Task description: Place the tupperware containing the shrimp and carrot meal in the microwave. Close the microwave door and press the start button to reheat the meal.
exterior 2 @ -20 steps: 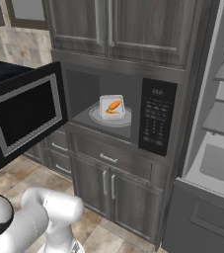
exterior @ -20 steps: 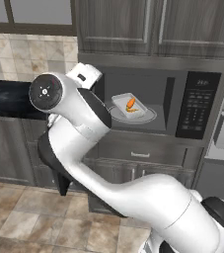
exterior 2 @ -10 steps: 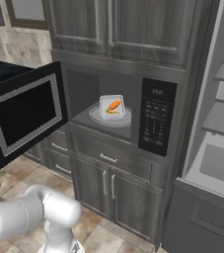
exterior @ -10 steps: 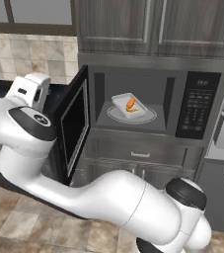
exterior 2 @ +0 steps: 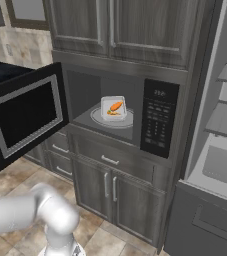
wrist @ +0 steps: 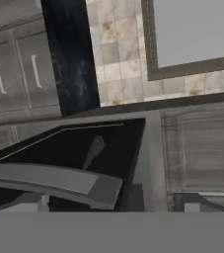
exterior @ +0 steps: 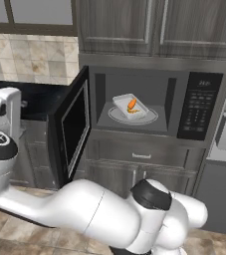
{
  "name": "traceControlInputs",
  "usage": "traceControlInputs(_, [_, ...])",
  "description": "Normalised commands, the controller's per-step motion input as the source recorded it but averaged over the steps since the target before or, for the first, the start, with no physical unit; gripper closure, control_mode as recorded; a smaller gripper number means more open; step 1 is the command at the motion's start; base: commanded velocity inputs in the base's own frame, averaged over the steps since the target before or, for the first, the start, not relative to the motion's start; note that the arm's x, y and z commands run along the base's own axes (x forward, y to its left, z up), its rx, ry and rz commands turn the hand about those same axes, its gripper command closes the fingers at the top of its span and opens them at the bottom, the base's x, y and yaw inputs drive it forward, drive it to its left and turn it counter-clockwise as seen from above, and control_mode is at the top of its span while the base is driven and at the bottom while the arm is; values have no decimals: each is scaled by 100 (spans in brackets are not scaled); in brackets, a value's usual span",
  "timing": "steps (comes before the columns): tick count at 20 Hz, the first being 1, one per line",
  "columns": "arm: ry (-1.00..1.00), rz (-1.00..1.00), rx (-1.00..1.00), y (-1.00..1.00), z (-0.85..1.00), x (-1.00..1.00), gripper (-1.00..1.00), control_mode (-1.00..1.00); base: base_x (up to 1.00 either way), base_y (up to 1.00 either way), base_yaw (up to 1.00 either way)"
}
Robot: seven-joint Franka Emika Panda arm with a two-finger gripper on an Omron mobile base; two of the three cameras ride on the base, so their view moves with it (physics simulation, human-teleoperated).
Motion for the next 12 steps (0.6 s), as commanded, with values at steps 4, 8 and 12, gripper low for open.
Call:
traceControlInputs(4, [0, -3, -3, 0, -51, 28, -100, -100, 0, 0, 0])
traceControlInputs(8, [0, -5, -1, -8, -42, 51, -100, -100, 0, 0, 0])
traceControlInputs(12, [0, -5, 0, -16, -31, 64, -100, -100, 0, 0, 0])
